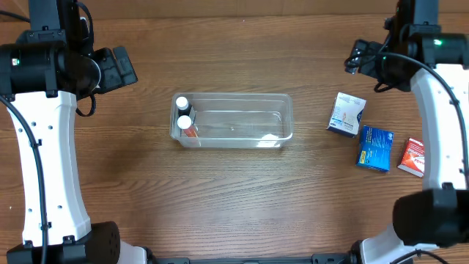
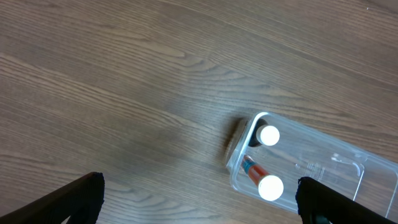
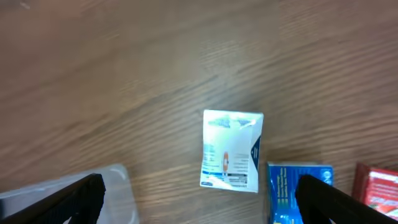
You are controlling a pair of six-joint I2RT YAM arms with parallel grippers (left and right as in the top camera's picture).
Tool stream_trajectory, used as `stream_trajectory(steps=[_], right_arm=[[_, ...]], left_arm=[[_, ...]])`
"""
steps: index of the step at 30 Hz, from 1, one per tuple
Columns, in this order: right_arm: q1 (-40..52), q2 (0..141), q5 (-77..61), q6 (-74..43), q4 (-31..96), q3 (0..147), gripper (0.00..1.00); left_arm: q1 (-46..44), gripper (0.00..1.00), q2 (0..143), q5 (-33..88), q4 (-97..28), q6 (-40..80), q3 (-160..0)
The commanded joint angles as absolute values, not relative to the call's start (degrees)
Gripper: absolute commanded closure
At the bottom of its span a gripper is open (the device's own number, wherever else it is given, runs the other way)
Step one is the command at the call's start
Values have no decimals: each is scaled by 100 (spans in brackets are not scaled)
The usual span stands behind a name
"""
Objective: Pack container
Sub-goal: 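Lower the right gripper onto the white box and grasp it, then carry the white box into the container's right end and release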
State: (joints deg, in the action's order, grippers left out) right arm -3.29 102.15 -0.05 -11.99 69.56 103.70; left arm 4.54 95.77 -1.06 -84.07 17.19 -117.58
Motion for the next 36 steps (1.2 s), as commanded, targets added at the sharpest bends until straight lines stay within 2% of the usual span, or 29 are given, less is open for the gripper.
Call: stream_trajectory(steps=[1, 12, 32, 35, 36], right_arm=[[-329, 10516, 58, -1269, 6641, 9695, 0], [-329, 10916, 377, -1378, 5636, 8549, 0], [-329, 11979, 377, -1369, 5380, 8497, 0], [-327, 11979, 336, -1354, 5380, 8497, 18], [-327, 11979, 270, -1354, 5369, 8497, 21]], left_arm=[[449, 0, 9498, -40, -8401, 1673, -11740], [449, 0, 9498, -40, -8401, 1673, -11740], [449, 0, 9498, -38, -8399, 1673, -11740], [449, 0, 9498, -38, -8401, 1673, -11740], [449, 0, 9498, -38, -8399, 1673, -11740]])
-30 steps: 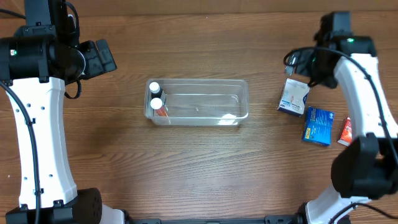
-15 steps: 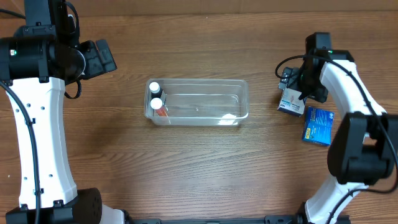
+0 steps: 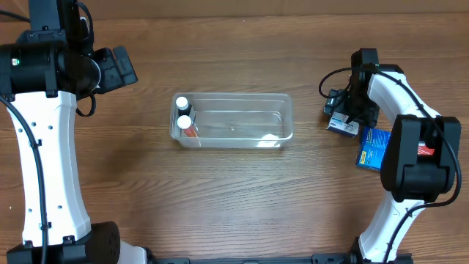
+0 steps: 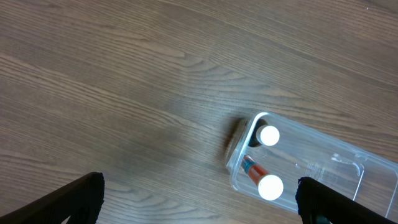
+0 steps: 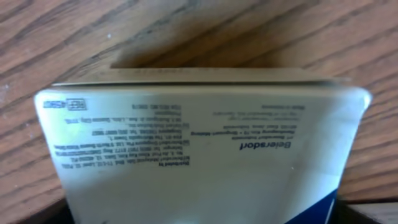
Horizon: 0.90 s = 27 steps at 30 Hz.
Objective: Pack container
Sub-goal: 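Carry the white box into the container's right end and release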
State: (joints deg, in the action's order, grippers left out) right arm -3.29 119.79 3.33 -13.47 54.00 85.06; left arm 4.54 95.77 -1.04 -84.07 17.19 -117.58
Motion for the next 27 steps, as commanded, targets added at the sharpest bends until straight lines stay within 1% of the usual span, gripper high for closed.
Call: stream_trajectory(steps=[1, 3, 7, 8, 10, 14, 20, 23, 24, 27], right_arm=[[-327, 11979, 224, -1352, 5363, 8497, 22], [-327, 11979, 178, -1352, 5358, 8497, 25], [-327, 11970, 152, -1354, 5408, 8527, 34], [-327, 11966, 123, -1354, 5430, 8543, 35], [-320, 11913, 34, -1354, 5577, 8637, 35], [-261, 11607, -10, -1350, 5898, 8873, 32], [-14, 10514, -12, -1330, 6342, 9078, 30], [357, 9719, -12, -1304, 6534, 9091, 30], [628, 9373, -14, -1238, 6598, 9091, 30], [1131, 8986, -12, -1227, 6678, 9091, 30]], left_arm=[[449, 0, 9498, -38, -8399, 1673, -11740], [449, 0, 9498, -38, -8399, 1673, -11740], [449, 0, 9498, -40, -8399, 1673, -11740], [449, 0, 9498, -38, -8399, 1673, -11740], [449, 0, 9498, -40, -8399, 1673, -11740], [449, 0, 9498, -40, -8399, 1671, -11740], [449, 0, 9498, -40, -8399, 1671, -11740], [449, 0, 9498, -43, -8396, 1671, -11740], [449, 0, 9498, -43, -8396, 1671, -11740], [449, 0, 9498, -43, -8399, 1671, -11740]])
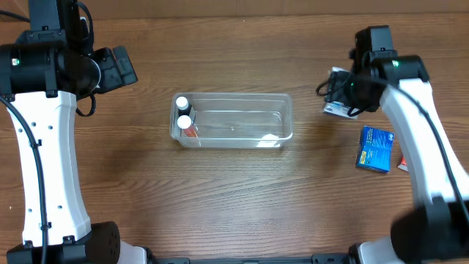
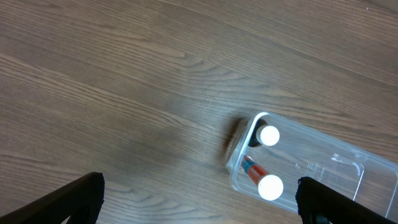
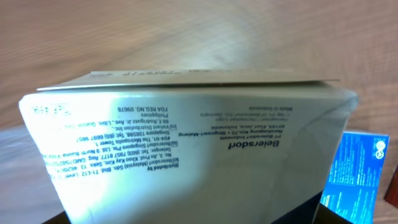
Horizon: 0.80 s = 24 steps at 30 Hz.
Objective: Pack container
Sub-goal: 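Carry the white box into the container's right end and release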
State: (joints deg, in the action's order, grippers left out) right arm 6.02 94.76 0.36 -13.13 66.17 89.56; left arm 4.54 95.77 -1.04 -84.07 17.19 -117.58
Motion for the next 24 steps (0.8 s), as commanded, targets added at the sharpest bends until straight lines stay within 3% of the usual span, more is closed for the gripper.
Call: stream_trajectory(steps=[1, 10, 24], right_arm=[[1369, 8917, -12, -1234, 6696, 9091, 30], [2596, 9461, -8, -1509, 6292, 8844, 27], [2613, 10654, -10, -1507, 5815, 8842, 27]], left_arm=[[449, 0, 9498, -43, -8399, 1671, -11740], [449, 0, 9498, -43, -8403, 1667, -11740], [449, 0, 9498, -49, -8403, 1627, -11740]])
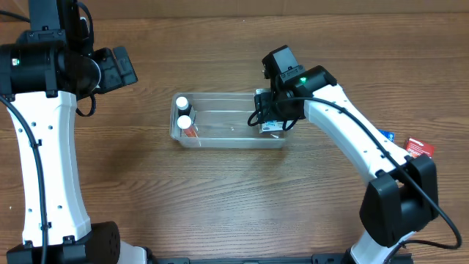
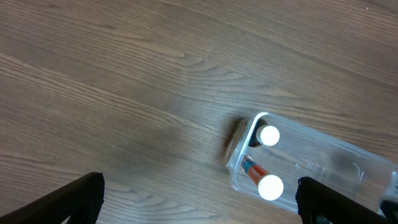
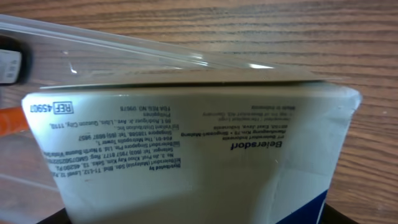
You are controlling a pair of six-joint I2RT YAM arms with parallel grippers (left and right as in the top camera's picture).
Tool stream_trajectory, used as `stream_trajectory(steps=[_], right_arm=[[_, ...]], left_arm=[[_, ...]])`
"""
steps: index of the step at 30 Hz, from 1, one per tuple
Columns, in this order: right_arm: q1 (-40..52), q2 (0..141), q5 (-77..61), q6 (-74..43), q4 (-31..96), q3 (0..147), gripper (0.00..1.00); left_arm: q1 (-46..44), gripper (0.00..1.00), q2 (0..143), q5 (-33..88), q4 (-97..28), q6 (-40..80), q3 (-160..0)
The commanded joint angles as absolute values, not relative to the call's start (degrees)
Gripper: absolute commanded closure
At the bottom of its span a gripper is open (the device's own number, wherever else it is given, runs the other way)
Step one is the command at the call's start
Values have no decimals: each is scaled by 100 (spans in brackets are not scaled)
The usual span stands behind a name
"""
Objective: Pack container
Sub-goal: 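Carry the white box into the container's right end and release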
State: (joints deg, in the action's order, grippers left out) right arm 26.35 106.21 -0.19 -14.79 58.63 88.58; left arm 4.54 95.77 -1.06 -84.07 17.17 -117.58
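Observation:
A clear plastic container [image 1: 234, 95] lies mid-table with two white-capped bottles [image 1: 183, 112] at its left end. My right gripper [image 1: 268, 117] is shut on a white printed box [image 1: 271, 127] and holds it low over the container's right end. In the right wrist view the white box [image 3: 186, 143] fills the frame, with the container's rim [image 3: 124, 43] just behind it. My left gripper [image 2: 199, 202] hangs open, high over the table left of the container [image 2: 239, 155], holding nothing.
A red box [image 1: 420, 147] lies at the far right. A corner of a blue box [image 1: 387, 135] shows beside it, mostly hidden behind my right arm. The left arm's body stands along the left side.
My right gripper has moved left with the white box, from the table right of the container to over the container's right end. The left arm has not moved.
My right gripper first hung above the white, blue and red boxes at the right. Then it was down on the white box. After that it held the box lifted off the table, and now the box is at the container's right end. The left arm stayed still.

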Motion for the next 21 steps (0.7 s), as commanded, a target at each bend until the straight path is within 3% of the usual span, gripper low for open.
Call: stream_trajectory(steps=[1, 4, 11, 21], right_arm=[[2613, 10665, -10, -1507, 5815, 8842, 27], [2613, 10667, -8, -1505, 5815, 8842, 26], [2613, 10669, -5, -1505, 5817, 8842, 12], [2613, 10600, 67, -1507, 5787, 8976, 10]], left_arm=[[449, 0, 9498, -49, -8403, 1627, -11740], [449, 0, 9498, -49, -8403, 1627, -11740], [449, 0, 9498, -51, -8405, 1625, -11740], [449, 0, 9498, -54, -8409, 1625, -11740]])
